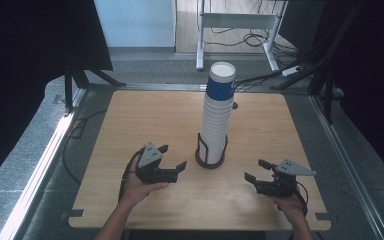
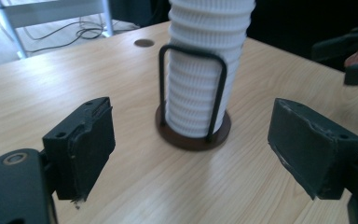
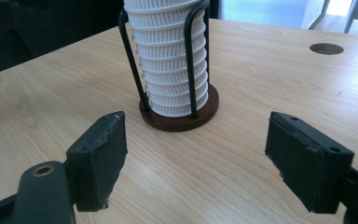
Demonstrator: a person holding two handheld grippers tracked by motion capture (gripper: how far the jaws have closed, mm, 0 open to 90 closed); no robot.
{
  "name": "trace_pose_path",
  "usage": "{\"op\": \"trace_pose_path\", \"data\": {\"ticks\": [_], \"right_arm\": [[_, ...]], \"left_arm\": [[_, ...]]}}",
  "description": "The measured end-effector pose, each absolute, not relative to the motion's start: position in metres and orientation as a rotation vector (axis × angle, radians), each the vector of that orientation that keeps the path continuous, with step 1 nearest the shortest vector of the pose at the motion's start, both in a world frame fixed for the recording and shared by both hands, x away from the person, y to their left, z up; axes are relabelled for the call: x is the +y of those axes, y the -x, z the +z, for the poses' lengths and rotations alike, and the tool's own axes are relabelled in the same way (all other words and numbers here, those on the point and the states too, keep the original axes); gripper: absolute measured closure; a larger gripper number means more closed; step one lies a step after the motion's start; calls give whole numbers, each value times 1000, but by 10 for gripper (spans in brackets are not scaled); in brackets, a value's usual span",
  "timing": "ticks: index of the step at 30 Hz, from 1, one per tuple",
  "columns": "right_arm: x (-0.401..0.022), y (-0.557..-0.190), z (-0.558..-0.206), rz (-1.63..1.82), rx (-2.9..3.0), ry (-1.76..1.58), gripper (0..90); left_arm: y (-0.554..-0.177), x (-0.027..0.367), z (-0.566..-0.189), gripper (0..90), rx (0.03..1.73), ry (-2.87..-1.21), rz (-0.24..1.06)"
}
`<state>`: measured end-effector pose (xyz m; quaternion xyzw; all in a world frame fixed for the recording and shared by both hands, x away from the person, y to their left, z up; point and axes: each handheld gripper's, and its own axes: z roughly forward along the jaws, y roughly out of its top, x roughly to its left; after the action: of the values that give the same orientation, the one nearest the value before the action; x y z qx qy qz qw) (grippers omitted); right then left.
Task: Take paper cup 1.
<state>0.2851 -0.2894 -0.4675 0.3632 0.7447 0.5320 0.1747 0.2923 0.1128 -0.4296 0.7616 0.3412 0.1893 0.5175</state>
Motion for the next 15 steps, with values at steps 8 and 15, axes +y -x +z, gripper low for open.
{"op": "trace_pose_path", "data": {"ticks": [8, 15], "right_arm": [[-286, -284, -468, 1492, 2124, -1014, 221], [-288, -284, -468, 1476, 2120, -1024, 224]], "left_arm": [[-308, 99, -412, 150, 798, -1825, 464], [-321, 94, -403, 147, 740, -1795, 420]]}}
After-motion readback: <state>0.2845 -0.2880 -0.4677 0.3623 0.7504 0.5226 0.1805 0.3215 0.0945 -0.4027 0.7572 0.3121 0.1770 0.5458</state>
